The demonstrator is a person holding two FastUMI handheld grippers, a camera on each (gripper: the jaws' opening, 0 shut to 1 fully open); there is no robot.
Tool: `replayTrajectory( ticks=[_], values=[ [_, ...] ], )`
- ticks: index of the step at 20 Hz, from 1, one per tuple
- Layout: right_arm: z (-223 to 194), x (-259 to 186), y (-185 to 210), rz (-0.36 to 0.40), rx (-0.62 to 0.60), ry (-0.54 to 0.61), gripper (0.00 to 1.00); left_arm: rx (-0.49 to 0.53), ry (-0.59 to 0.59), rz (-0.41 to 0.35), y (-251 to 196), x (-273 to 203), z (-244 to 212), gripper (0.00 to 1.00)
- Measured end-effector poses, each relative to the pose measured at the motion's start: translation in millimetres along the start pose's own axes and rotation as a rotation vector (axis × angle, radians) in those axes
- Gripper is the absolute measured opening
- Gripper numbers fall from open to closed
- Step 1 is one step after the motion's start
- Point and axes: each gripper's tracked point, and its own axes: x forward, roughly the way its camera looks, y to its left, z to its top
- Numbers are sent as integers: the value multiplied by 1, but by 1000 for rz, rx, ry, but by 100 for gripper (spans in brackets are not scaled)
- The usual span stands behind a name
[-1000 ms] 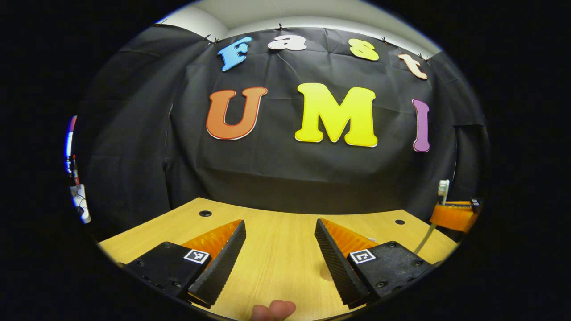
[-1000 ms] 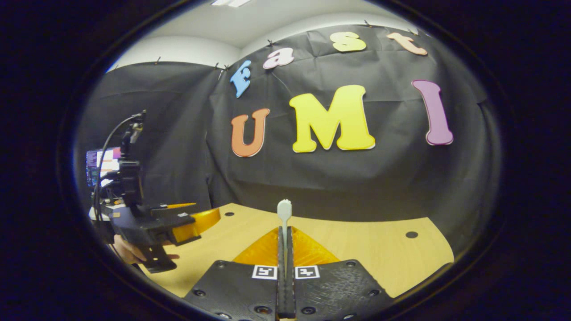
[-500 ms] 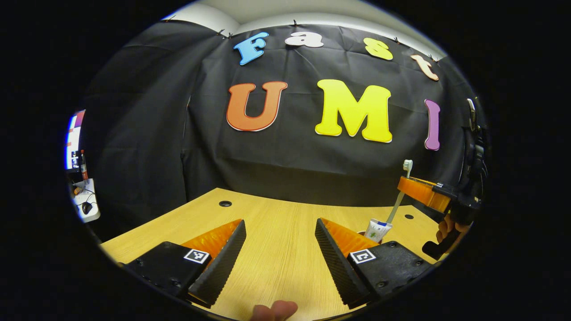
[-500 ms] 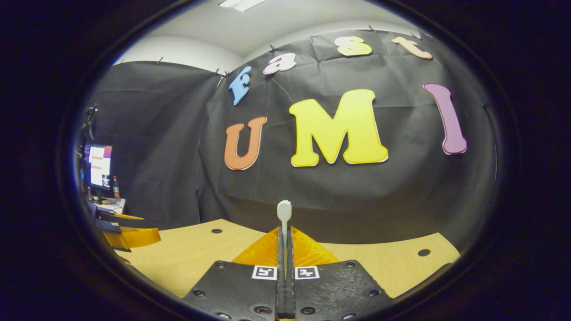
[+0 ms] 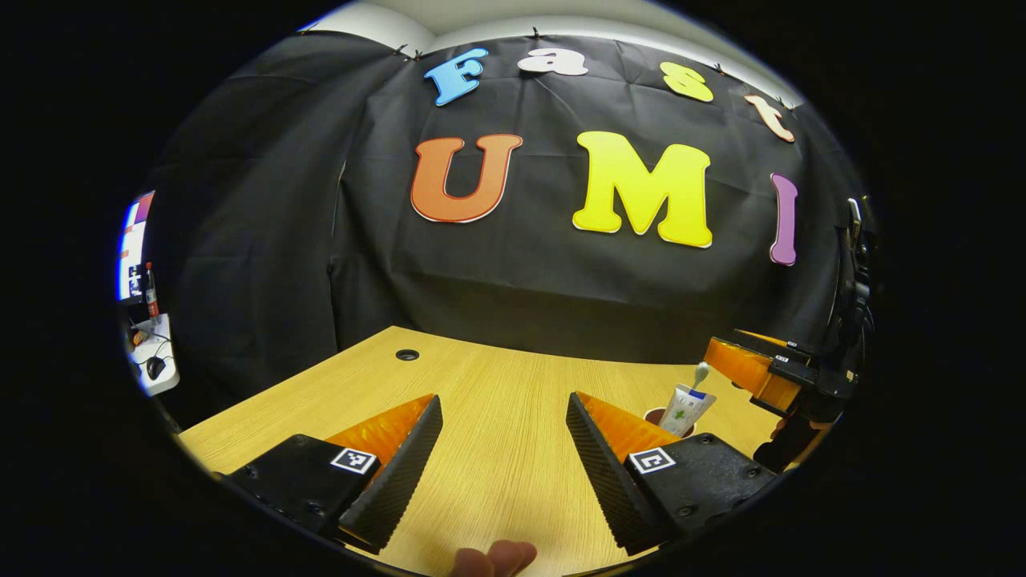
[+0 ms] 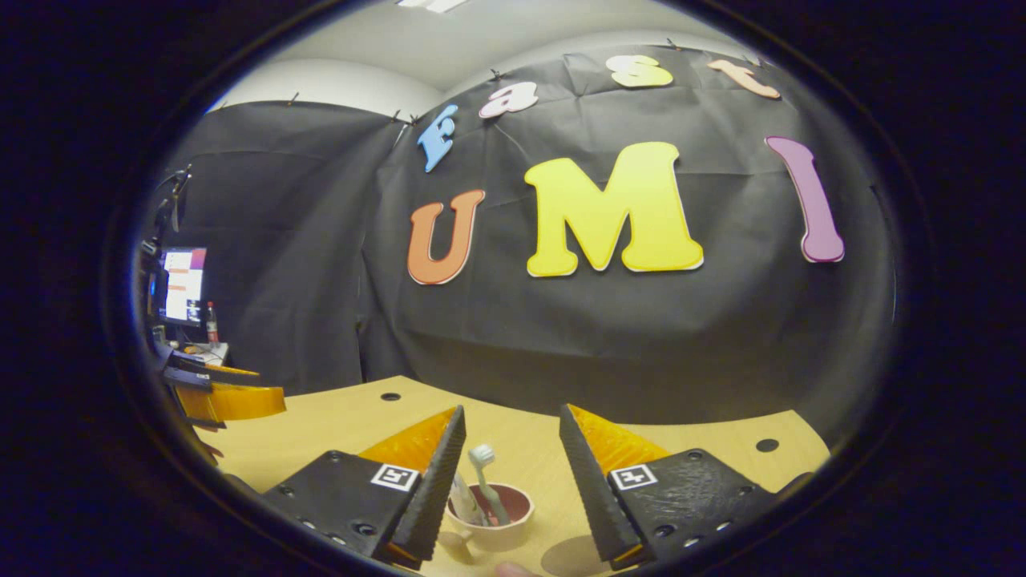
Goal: Put the toothbrush and toothpaste on the desktop into the cup, then pick up the cup and place it on the coaster on the desktop.
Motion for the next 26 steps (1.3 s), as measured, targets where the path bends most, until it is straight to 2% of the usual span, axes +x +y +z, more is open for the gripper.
replayTrajectory(
  ticks=[3, 4, 8, 10, 11, 12, 13, 14, 15, 16, 18, 21, 23, 25, 26],
  values=[
    [4, -27, -14, -43, -1, -15, 85, 23, 6, -7, -9, -3, 4, 98],
    [8, -47, -25, -83, 1, -45, 98, 26, 2, -19, -16, -5, 8, 98],
    [7, -114, -45, -130, 16, -81, 97, 32, 11, -87, -45, -3, 29, 98],
    [-1, -151, -68, -170, -57, -44, 97, 67, 24, -120, -60, 4, 53, 98],
    [-2, -168, -78, -183, -91, -25, 96, 62, 44, -163, -72, 7, 66, 98],
    [0, -205, -99, -198, -125, 5, 95, 53, 72, -209, -92, 11, 94, 97],
    [2, -222, -106, -205, -117, 19, 95, 72, 70, -218, -99, 15, 107, 97],
    [4, -236, -114, -211, -104, 31, 95, 128, 62, -222, -107, 20, 121, 97],
    [2, -254, -128, -220, -101, 53, 95, 237, 84, -236, -121, 26, 126, 96],
    [0, -262, -135, -229, -101, 62, 94, 284, 111, -264, -135, 28, 123, 96],
    [-4, -277, -143, -239, -71, 75, 94, 346, 246, -319, -158, 26, 95, 96],
    [-21, -289, -137, -202, 41, 108, 96, 298, 534, -370, -180, 8, 33, 95],
    [-24, -295, -124, -146, 150, 116, 96, 219, 738, -365, -190, -10, -12, 97],
    [-21, -300, -122, -120, 198, 102, 96, 175, 864, -332, -191, -15, -34, 99],
    [-16, -304, -120, -106, 205, 83, 96, 188, 875, -306, -190, -9, -37, 99]
  ],
)
